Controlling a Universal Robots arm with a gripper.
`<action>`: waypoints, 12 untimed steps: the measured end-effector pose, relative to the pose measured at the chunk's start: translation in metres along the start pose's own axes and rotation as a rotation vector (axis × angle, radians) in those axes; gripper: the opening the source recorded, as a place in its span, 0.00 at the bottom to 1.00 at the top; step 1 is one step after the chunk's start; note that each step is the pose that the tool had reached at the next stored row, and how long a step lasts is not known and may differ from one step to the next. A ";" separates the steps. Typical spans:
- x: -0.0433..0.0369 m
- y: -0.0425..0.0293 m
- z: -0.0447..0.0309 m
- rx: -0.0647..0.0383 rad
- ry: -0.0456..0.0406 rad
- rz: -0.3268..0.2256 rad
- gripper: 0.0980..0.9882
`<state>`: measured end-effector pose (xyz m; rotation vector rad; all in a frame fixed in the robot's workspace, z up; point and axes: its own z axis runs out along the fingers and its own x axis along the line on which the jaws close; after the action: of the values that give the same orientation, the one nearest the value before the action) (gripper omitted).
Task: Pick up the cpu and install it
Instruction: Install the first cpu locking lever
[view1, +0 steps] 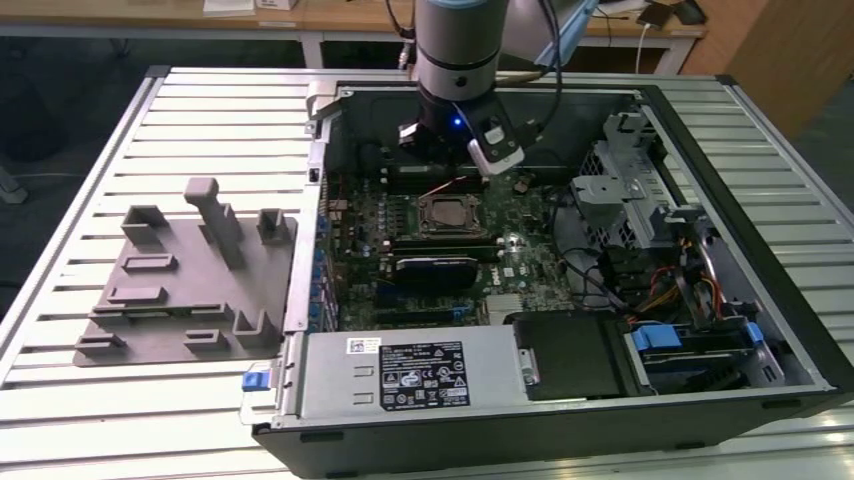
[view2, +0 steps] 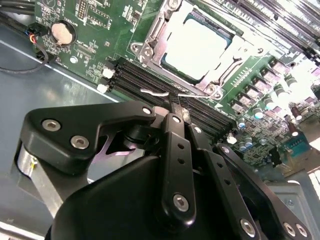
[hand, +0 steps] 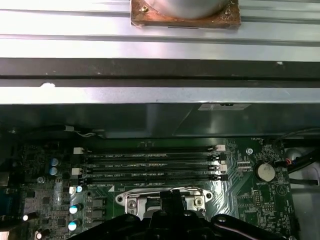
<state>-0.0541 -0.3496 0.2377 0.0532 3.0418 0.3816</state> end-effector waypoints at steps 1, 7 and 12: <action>0.0001 -0.0002 0.0008 0.000 -0.0052 -0.001 0.01; 0.0003 -0.0012 0.0048 -0.001 -0.0360 -0.009 0.01; 0.0006 -0.0011 0.0074 0.003 -0.0477 -0.012 0.01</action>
<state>-0.0541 -0.3488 0.2302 0.0442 2.9945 0.3689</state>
